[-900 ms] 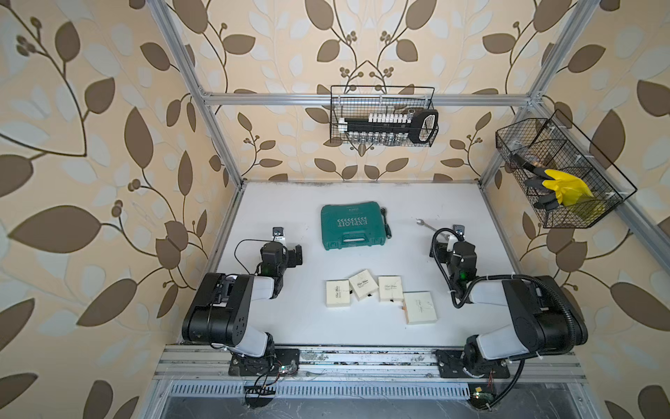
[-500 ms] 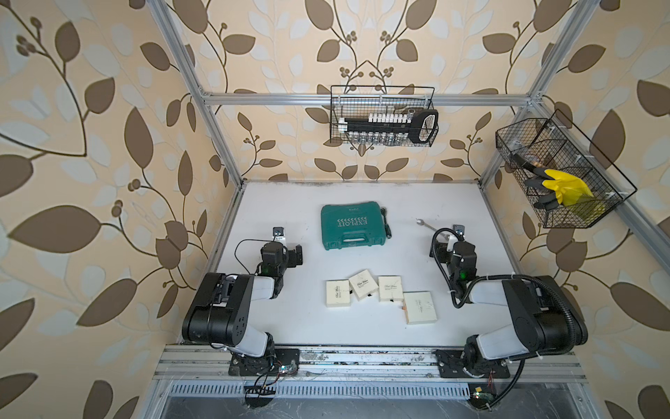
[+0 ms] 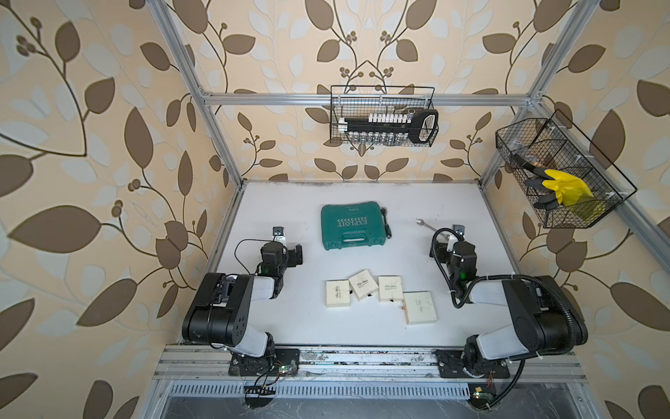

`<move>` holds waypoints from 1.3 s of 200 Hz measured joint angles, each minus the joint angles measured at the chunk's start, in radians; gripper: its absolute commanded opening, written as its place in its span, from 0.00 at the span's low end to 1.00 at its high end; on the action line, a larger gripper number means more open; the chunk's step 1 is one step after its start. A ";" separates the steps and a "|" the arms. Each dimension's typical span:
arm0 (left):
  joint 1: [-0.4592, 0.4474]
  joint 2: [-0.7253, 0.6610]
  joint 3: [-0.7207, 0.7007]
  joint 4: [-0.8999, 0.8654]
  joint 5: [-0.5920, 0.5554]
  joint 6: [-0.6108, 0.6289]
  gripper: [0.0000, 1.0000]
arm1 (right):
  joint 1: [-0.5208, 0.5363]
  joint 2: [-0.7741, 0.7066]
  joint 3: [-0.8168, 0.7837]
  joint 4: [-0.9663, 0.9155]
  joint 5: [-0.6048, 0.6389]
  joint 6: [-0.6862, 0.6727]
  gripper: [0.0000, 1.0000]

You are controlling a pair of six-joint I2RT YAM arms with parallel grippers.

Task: Take out the earrings from the drawer-style jewelry box
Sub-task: Move the jewelry box to the center of the board.

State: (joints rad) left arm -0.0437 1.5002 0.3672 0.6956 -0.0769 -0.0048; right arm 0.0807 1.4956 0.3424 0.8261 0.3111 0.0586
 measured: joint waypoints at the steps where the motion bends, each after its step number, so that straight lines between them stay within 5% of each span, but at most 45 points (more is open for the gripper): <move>1: 0.000 0.000 0.000 0.000 0.000 0.000 0.99 | 0.000 0.000 0.000 0.000 0.000 0.000 1.00; 39: 0.006 -0.004 0.019 -0.045 0.003 0.003 0.99 | -0.007 -0.001 0.001 -0.004 -0.001 -0.001 1.00; 70: 0.005 -0.045 0.297 -0.388 -0.003 -0.003 0.99 | 0.001 -0.071 0.155 -0.305 -0.053 -0.027 0.89; 118: -0.022 -0.204 0.536 -0.741 -0.125 -0.254 0.99 | 0.050 -0.242 0.413 -0.622 0.018 0.167 0.88; 148: -0.147 -0.260 0.507 -0.979 -0.093 -0.368 0.99 | 0.190 -0.323 0.413 -0.805 0.026 0.269 0.88; 204: -0.478 -0.243 0.455 -1.236 0.151 -0.423 0.99 | 0.522 -0.390 0.378 -1.062 0.008 0.365 0.89; 260: -0.575 -0.155 0.470 -1.316 0.254 -0.414 0.99 | 0.607 -0.397 0.365 -1.173 0.046 0.397 0.91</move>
State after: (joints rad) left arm -0.6189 1.3453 0.8371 -0.6201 0.1768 -0.4191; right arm 0.6872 1.0981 0.7071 -0.3466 0.3569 0.4557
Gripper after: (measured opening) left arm 0.989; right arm 0.905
